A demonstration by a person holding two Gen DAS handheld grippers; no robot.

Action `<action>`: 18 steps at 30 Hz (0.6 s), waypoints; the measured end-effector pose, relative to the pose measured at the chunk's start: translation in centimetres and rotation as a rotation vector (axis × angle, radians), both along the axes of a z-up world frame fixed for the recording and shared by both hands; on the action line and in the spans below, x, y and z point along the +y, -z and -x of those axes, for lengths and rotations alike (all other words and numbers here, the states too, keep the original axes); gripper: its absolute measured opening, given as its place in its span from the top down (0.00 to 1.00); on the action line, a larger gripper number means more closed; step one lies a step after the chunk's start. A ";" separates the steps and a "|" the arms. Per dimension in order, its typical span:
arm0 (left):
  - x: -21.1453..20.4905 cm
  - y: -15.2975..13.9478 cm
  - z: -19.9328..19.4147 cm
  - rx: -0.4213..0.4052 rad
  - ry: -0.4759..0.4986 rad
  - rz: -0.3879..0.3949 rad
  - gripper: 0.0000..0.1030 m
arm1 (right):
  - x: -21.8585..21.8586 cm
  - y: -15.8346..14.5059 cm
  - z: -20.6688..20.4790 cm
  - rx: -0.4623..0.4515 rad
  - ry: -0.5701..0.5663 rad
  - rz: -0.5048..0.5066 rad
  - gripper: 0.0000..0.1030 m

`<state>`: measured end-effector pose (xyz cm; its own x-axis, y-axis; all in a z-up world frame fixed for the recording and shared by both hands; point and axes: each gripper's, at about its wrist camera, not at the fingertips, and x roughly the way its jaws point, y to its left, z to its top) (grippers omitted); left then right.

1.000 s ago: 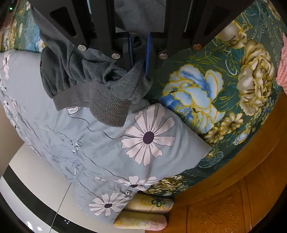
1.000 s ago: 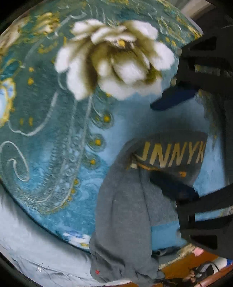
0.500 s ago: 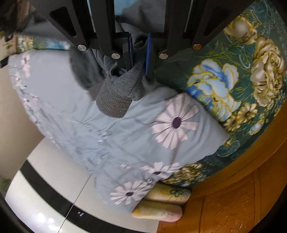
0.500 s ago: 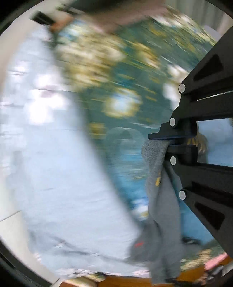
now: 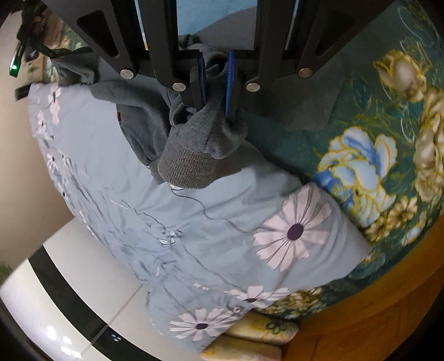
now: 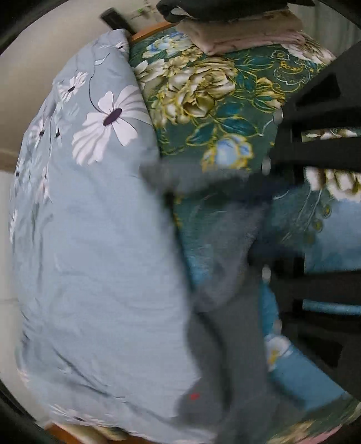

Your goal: Fold clothes

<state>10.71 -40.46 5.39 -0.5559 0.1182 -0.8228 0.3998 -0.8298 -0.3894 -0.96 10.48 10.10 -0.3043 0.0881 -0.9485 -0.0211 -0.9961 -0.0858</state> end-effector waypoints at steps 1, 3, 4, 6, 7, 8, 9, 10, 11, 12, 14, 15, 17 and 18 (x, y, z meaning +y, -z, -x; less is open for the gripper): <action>0.1 -0.2 0.3 0.004 0.006 0.008 0.88 | -0.1 0.1 -0.7 0.018 -0.003 0.001 0.44; 0.3 -0.8 0.9 0.020 0.016 0.022 0.88 | -0.3 0.2 -2.2 0.055 -0.004 0.003 0.42; 0.5 -1.1 1.2 0.027 0.022 0.030 0.88 | -0.3 0.1 -2.9 0.078 0.018 0.006 0.42; 1.4 -2.1 2.1 0.051 0.057 0.048 0.88 | -0.6 -0.1 -4.6 0.132 0.082 0.061 0.42; 1.9 -2.6 2.5 0.063 0.075 0.057 0.88 | -1.1 0.0 -5.5 0.150 0.102 0.115 0.42; 2.6 -3.3 3.1 0.078 0.102 0.062 0.88 | -2.3 0.4 -6.5 0.148 0.088 0.212 0.42; 3.6 -4.5 3.8 0.102 0.141 0.060 0.88 | -3.9 0.9 -7.1 0.126 0.054 0.292 0.42; 4.5 -5.5 4.4 0.123 0.171 0.056 0.88 | -5.7 1.8 -7.8 0.095 0.012 0.358 0.42; 5.6 -6.8 5.0 0.151 0.211 0.062 0.88 | -7.8 2.9 -8.4 0.059 -0.034 0.422 0.42; 6.8 -8.1 5.6 0.179 0.250 0.067 0.88 | -9.8 4.1 -8.9 0.022 -0.080 0.484 0.42; 8.8 -10.3 6.7 0.221 0.319 0.082 0.88 | -13.2 5.8 -9.8 -0.046 -0.143 0.594 0.42; 9.8 -11.3 7.3 0.241 0.353 0.089 0.88 | -14.7 6.5 -10.2 -0.079 -0.164 0.645 0.42; 11.5 -13.1 8.4 0.272 0.413 0.091 0.88 | -17.3 8.1 -10.6 -0.142 -0.171 0.730 0.41; 12.2 -13.8 9.0 0.283 0.438 0.086 0.88 | -18.5 8.7 -10.7 -0.170 -0.171 0.768 0.40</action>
